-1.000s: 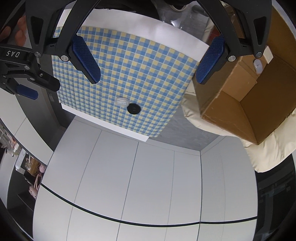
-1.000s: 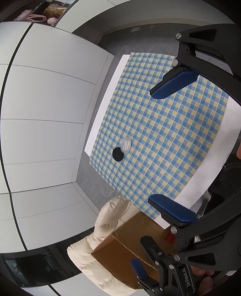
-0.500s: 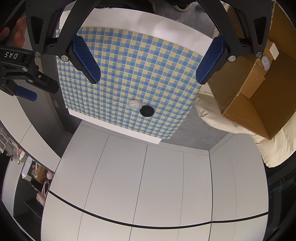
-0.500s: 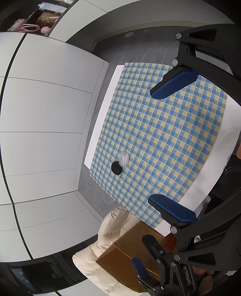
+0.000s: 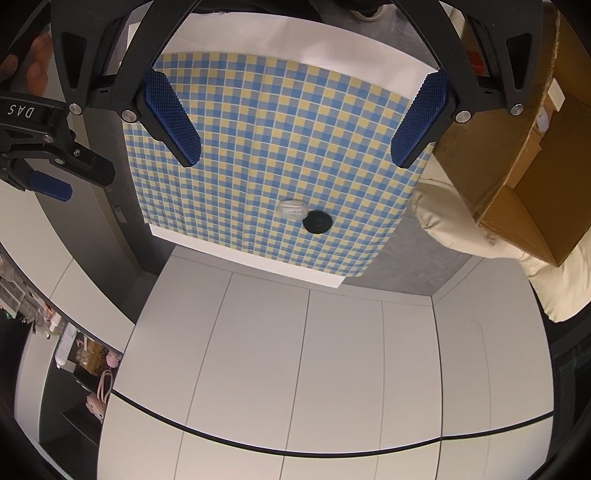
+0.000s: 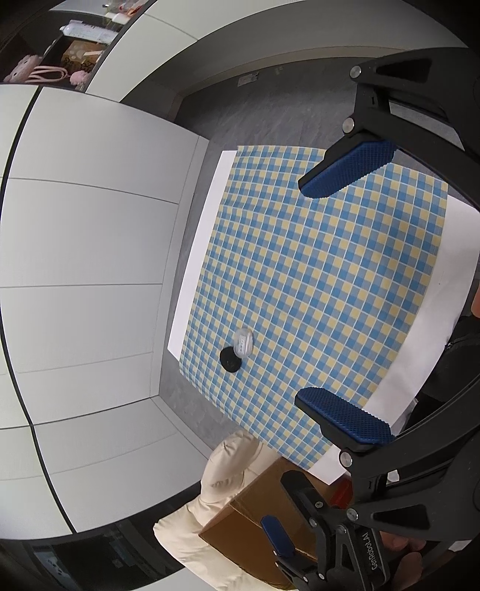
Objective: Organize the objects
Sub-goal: 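Move both open tools toward the black compact and clear case on the tablecloth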
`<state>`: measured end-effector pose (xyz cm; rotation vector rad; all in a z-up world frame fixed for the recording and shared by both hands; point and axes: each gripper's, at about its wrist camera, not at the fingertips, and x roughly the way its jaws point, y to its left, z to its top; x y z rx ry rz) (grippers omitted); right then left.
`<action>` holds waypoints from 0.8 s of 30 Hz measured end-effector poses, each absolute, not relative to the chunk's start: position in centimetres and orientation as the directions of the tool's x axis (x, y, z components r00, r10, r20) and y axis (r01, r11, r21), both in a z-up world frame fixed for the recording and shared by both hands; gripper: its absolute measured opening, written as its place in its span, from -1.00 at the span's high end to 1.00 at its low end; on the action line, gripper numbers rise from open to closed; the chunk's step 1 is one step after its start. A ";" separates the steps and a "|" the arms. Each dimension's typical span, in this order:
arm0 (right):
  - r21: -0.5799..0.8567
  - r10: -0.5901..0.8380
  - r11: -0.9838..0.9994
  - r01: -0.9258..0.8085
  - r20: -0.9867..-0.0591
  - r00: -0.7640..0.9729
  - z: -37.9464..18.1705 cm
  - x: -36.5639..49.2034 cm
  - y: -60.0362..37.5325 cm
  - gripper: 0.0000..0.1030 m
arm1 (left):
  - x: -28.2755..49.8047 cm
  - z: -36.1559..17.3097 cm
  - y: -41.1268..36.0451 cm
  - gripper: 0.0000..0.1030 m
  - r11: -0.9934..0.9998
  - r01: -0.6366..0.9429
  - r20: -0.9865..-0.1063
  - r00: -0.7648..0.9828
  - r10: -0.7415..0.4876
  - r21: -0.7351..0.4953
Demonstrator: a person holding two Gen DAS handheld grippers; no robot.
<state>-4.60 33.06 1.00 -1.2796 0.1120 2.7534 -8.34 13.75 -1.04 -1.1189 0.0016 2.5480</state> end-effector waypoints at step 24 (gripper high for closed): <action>0.009 0.104 -0.984 -0.176 -0.776 -0.622 0.6 -3.4 36.8 -1.00 | -7.7 -2.4 18.2 -0.99 -0.917 -0.396 -0.740 -0.600 0.306 -0.058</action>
